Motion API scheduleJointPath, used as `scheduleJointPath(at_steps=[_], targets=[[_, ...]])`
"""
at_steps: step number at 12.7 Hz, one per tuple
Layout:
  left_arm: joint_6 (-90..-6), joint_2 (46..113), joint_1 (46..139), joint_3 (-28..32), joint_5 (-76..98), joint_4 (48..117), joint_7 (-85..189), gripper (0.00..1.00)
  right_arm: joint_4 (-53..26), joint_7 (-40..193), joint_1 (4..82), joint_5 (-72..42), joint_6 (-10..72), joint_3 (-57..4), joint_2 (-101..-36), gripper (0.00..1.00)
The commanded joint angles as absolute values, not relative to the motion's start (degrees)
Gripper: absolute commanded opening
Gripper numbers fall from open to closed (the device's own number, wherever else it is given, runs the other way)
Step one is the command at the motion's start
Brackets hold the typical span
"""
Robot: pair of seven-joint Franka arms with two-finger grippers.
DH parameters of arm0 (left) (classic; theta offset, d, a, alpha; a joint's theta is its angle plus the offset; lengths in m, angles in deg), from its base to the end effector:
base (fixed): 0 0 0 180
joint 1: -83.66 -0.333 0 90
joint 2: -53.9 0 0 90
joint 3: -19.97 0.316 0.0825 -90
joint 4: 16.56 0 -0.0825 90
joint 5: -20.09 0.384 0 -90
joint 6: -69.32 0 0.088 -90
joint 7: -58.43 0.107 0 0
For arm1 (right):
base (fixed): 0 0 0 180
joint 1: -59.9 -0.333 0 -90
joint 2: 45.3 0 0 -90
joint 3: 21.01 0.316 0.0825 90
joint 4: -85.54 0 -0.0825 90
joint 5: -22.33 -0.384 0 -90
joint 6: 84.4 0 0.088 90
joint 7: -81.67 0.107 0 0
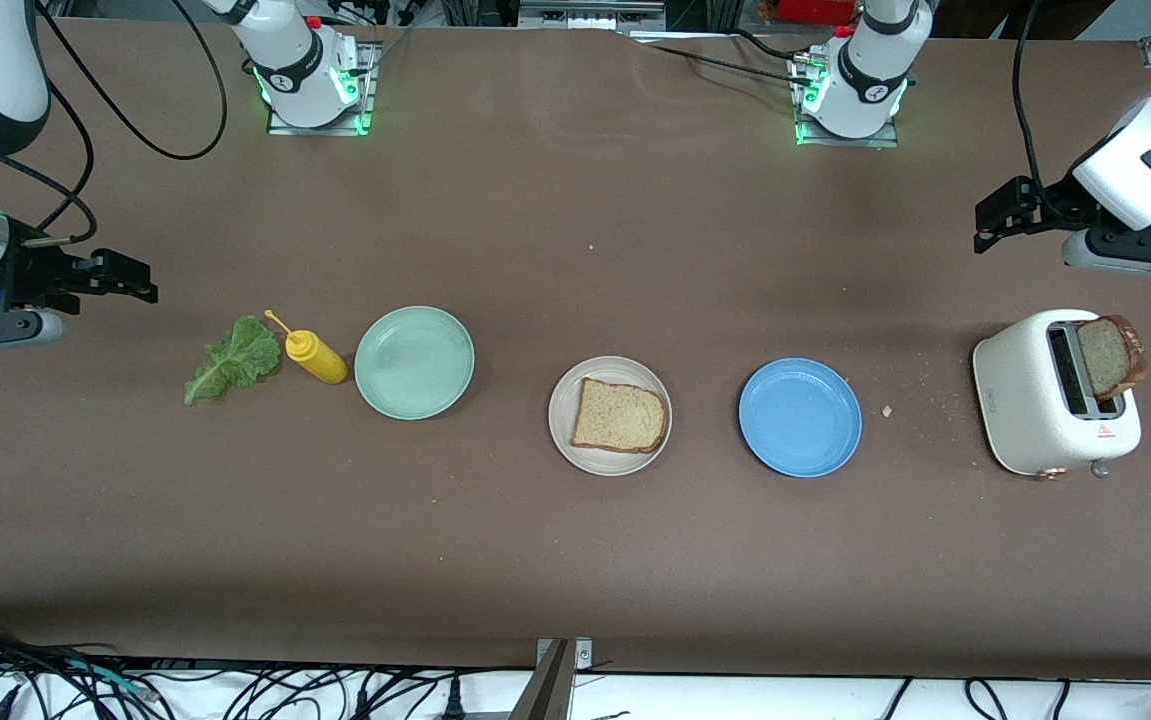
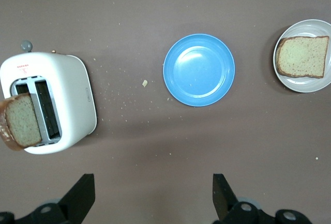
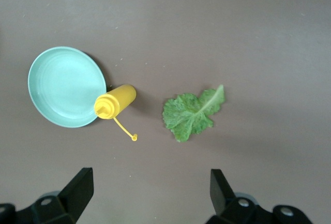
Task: Make sandwich in beige plate with both arms
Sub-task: 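Reach the right gripper toward the yellow mustard bottle beside the lettuce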
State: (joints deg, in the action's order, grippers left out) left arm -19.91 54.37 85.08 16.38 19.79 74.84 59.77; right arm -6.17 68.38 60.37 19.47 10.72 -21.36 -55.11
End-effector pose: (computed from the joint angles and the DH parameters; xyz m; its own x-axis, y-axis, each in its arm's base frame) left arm 0.5524 -0.0489 0.6073 0.9928 -0.1106 -0.0459 -0.1104 -0.9939 0.0068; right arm 0.6034 -0.0035 0.5184 0.9725 0.2113 -0.0976 0.2049 -0.9761 -0.0722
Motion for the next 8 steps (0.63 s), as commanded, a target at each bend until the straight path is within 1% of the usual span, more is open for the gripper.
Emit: scheduleJointPath(at_steps=[1,3,5,6,8], targets=[[-19.1,54.2,85.7,16.8,21.1,74.8,58.7,1.00,-6.3,59.8,60.7,17.8,11.0,-21.4,-56.5,1.00],[-19.4,54.3,85.7,16.9,21.3,74.7,58.9,1.00,-6.2,54.4,60.7,17.8,11.0,-21.4,-57.4,1.00],[-18.6,55.1,85.6,17.2,21.8,71.5,58.7,1.00,-6.1,51.5,60.8,17.8,11.1,-21.4,-58.0,1.00],[-17.8,55.2,85.6,17.0,21.9,71.7,58.8,1.00,-6.1,48.6,60.9,17.6,11.1,-21.5,-58.3,1.00],[-17.8,55.3,85.6,17.2,22.3,71.3,58.9,1.00,-6.2,42.5,61.3,13.6,10.7,-21.7,-58.9,1.00]])
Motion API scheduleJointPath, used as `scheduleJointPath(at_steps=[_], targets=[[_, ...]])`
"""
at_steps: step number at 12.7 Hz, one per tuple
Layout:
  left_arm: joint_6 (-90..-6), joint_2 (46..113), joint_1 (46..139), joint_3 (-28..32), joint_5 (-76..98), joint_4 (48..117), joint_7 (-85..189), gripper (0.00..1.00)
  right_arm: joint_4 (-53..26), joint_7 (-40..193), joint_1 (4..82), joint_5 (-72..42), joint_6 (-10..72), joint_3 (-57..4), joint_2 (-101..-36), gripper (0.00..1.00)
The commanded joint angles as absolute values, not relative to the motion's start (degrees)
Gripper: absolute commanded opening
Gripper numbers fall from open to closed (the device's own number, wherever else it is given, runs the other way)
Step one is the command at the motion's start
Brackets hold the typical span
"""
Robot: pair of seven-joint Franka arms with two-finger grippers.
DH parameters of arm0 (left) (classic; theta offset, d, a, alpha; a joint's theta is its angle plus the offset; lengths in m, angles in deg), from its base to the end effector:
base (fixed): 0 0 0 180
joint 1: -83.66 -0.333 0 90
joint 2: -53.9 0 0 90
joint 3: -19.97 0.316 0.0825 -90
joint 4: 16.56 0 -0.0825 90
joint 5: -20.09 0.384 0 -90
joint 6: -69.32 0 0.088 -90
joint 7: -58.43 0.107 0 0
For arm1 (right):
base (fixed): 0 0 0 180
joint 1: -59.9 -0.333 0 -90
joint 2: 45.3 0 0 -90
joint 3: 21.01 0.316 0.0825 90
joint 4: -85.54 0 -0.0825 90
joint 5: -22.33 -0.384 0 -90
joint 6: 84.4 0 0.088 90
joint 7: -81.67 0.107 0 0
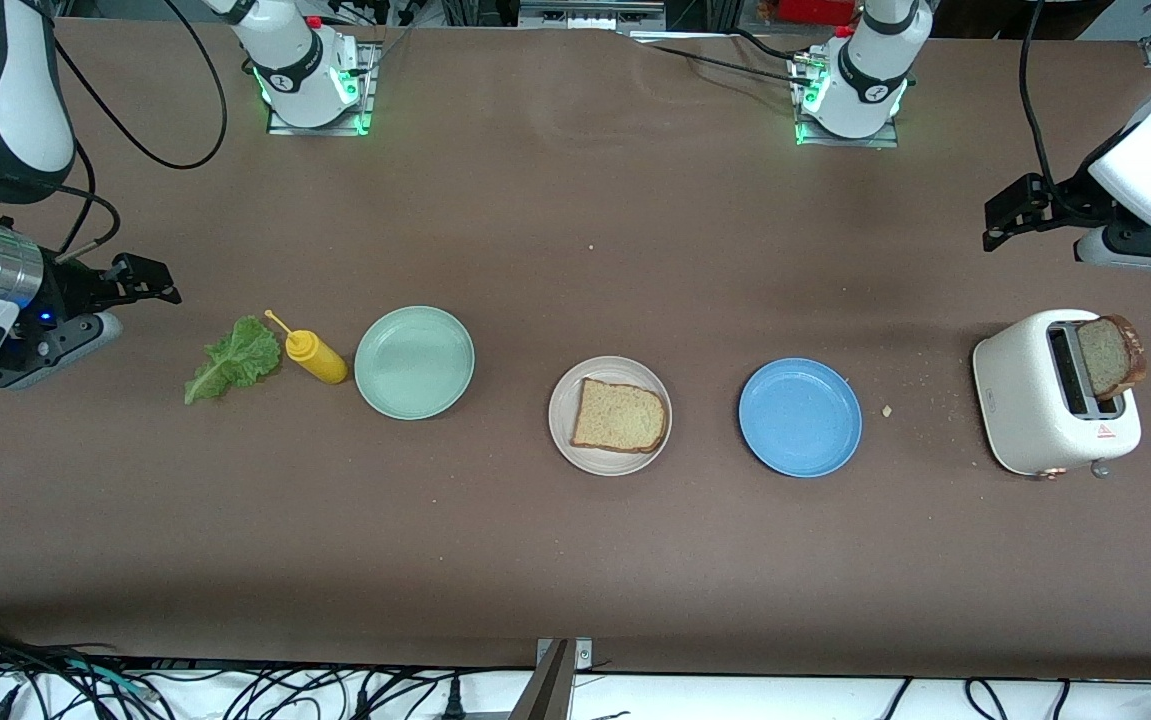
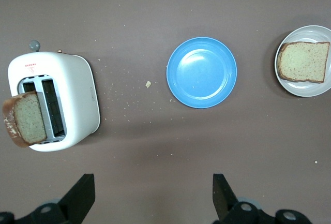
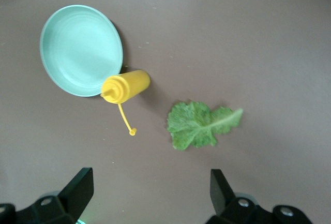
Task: Make sandwich in beige plate with both arms
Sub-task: 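Reach the right gripper toward the yellow mustard bottle beside the lettuce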
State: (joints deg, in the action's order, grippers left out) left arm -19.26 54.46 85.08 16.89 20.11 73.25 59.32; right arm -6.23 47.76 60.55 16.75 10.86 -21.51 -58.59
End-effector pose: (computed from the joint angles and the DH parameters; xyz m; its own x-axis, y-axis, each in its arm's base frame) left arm 0.5530 -0.0433 0.6185 0.9951 -0.0939 -0.0312 -0.0939 -0.9956 0.0007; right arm 0.6139 -0.0023 0.4815 0.8425 0.5311 -0.0903 0.5121 -0.8416 -0.1714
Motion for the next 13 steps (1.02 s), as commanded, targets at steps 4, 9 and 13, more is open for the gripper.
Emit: scheduleJointPath(at_steps=[4,9,13], targets=[[-18.0,55.4,85.7,17.2,22.4,71.2,58.9,1.00,-6.3,32.8,63.1,10.2,10.4,-21.8,-60.8,1.00],[-18.1,55.4,85.7,17.2,22.3,71.2,58.8,1.00,-6.4,18.2,67.5,-0.2,10.5,-21.8,-65.5,1.00],[-18.1,56.0,85.7,17.2,22.3,71.2,58.8,1.00,-6.8,2.3,71.7,-7.8,10.3,-21.8,-69.7,1.00]])
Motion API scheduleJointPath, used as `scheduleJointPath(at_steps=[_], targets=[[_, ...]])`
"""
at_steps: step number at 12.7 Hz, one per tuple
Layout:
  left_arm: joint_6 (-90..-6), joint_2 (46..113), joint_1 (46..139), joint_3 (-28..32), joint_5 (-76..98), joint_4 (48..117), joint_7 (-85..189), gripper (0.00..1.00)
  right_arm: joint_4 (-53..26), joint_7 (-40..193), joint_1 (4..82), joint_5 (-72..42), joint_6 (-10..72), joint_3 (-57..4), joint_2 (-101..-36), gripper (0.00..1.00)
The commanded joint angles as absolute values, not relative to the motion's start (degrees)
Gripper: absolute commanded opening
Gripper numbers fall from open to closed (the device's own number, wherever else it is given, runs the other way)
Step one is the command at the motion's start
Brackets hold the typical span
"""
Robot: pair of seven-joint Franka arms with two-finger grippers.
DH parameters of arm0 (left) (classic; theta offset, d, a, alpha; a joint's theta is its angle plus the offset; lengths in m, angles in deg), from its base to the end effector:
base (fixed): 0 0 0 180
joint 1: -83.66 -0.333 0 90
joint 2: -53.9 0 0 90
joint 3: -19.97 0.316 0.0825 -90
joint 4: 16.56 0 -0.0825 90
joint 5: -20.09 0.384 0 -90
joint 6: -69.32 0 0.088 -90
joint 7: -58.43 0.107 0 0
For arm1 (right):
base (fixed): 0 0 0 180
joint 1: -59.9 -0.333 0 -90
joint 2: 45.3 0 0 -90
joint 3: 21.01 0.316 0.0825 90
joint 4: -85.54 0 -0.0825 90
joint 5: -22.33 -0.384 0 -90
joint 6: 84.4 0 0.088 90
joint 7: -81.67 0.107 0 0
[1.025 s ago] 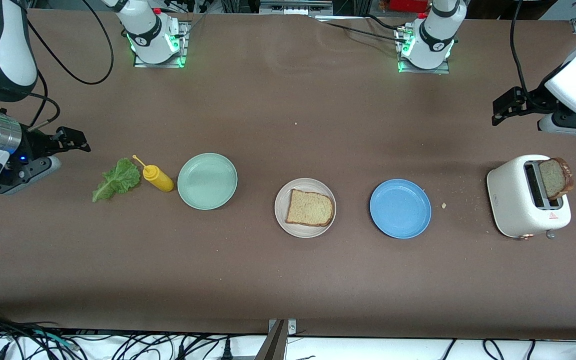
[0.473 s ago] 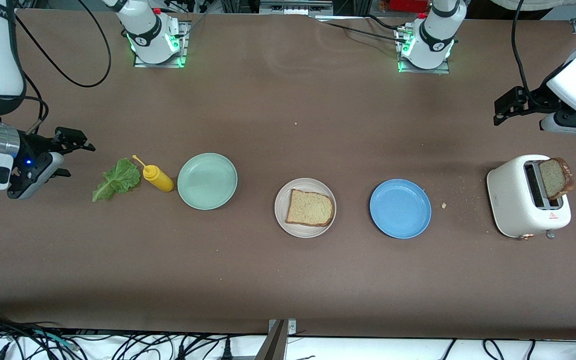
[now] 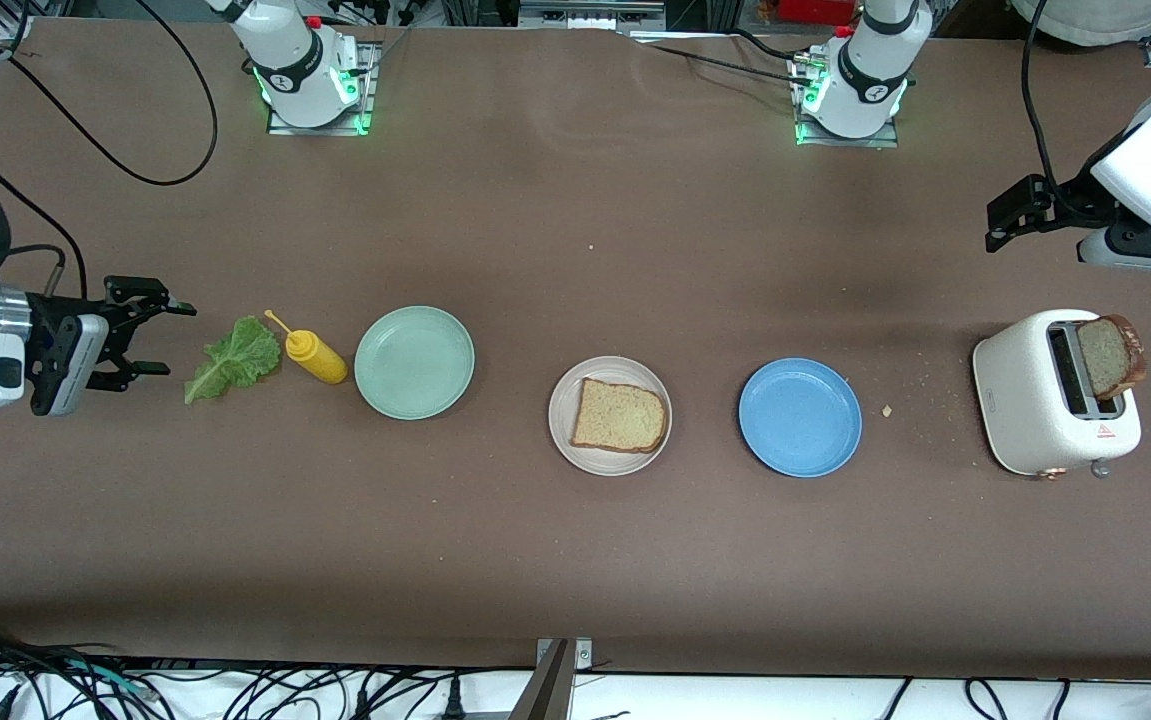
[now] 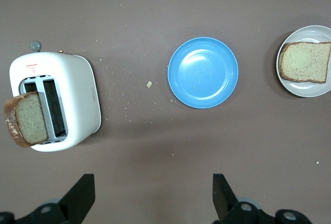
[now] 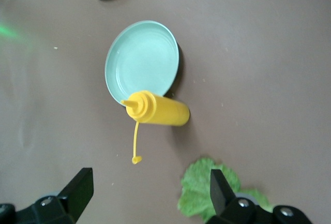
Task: Make sandwich in beige plate with both arms
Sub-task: 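Reach the right gripper toward the yellow mustard bottle beside the lettuce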
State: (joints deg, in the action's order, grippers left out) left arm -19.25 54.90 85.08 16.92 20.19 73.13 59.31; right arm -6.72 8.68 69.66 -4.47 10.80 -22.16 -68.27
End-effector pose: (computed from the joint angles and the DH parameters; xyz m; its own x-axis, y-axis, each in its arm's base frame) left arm 0.5553 -0.0430 0.6152 0.9950 -0.0932 -0.0370 -0.0932 -0.9956 -0.0002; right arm 0.6295 -0.0747 0.3813 0.6076 0.7430 0.2807 0.7663 -0.4557 -0.4528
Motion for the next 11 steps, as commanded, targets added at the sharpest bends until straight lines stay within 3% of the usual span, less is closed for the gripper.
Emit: scheduleJointPath(at_steps=[1,11], targets=[[-18.1,55.9,85.6,17.2,22.3,71.2,58.8,1.00,-7.0,-0.8,72.4,-9.5,10.3,-21.7,-70.6,1.00],[-18.1,56.0,85.6,17.2,22.3,71.2,58.7,1.00,-8.1,-32.0,75.0,-23.1,9.8,-21.6,-80.9,1.00]])
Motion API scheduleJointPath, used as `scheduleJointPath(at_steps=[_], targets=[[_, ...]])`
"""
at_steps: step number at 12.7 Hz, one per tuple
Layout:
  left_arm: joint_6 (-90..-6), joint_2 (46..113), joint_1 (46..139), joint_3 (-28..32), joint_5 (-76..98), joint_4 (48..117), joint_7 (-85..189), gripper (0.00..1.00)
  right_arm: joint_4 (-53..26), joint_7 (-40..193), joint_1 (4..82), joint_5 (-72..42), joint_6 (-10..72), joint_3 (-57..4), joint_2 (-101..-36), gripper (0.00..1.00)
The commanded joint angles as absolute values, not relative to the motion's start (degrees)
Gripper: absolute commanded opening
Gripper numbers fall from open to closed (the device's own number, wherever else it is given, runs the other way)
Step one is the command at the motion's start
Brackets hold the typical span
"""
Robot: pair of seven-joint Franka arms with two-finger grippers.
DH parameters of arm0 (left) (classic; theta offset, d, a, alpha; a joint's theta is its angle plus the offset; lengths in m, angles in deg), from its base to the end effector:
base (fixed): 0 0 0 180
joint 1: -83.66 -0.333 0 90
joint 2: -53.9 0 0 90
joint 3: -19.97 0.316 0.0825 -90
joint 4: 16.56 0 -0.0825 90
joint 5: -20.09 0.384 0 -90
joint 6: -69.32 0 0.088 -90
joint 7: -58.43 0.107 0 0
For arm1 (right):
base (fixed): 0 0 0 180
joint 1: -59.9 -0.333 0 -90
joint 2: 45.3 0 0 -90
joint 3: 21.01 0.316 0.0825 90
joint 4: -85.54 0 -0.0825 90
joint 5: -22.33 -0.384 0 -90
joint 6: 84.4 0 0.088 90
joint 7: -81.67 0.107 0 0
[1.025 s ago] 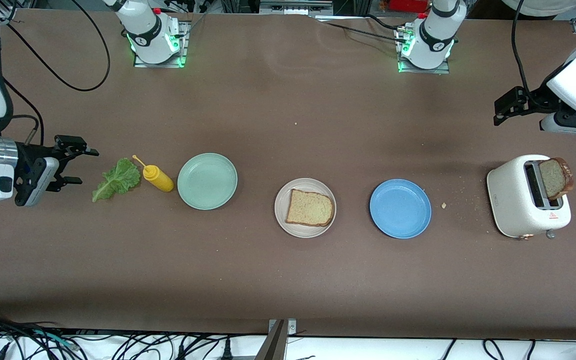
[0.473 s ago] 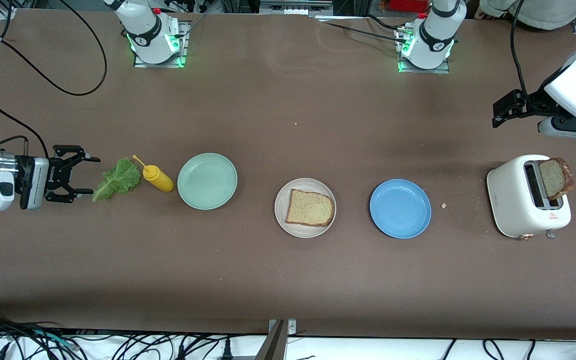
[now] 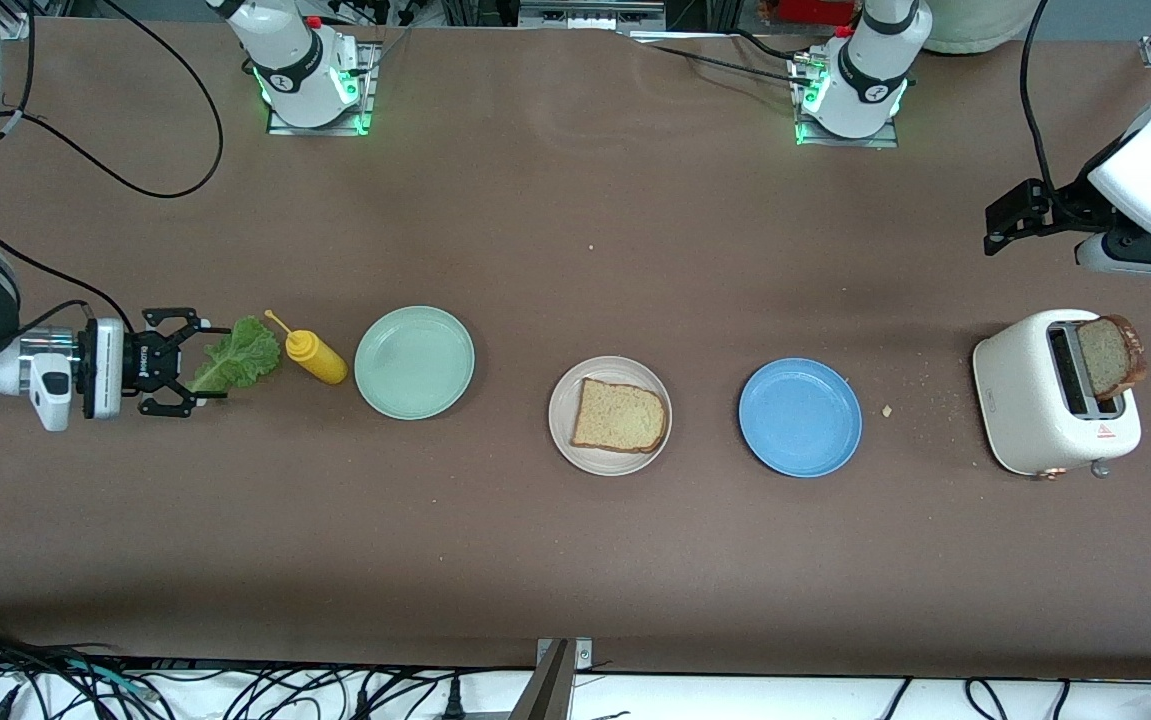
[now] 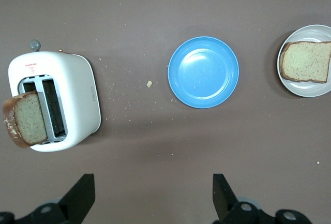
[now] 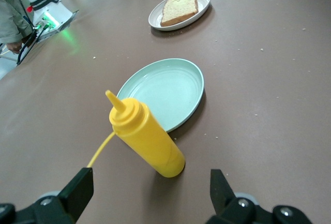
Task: Make sandwich in beige plate with both arms
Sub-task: 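Reach the right gripper toward the yellow mustard bottle beside the lettuce, then close the right gripper around the yellow mustard bottle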
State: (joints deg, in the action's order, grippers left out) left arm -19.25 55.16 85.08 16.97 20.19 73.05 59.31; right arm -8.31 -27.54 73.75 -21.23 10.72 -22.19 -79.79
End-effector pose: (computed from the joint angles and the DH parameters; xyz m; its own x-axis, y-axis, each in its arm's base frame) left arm 0.5566 -0.0425 0.6133 0.9949 -0.0923 -0.0401 -0.0924 -0.9957 0.0000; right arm 0.6273 -0.0966 0.2561 0.3112 0.6548 0.6888 0.9309 -0.0641 -0.3597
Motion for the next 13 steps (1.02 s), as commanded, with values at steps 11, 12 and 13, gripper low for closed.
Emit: scheduleJointPath(at_steps=[11,12,13], targets=[[-18.1,56.0,83.1,17.8,23.5,69.6,59.3,1.00,-9.3,-56.1,75.5,-28.3,9.9,-21.3,-87.3,1.00],[-18.1,56.1,83.0,17.8,23.6,69.6,59.4,1.00,-9.3,-56.9,75.5,-29.0,9.9,-21.3,-87.7,1.00],[-18.3,56.2,83.0,17.7,23.7,69.6,59.4,1.00,-9.6,-57.3,75.4,-29.5,9.9,-21.3,-88.3,1.00]])
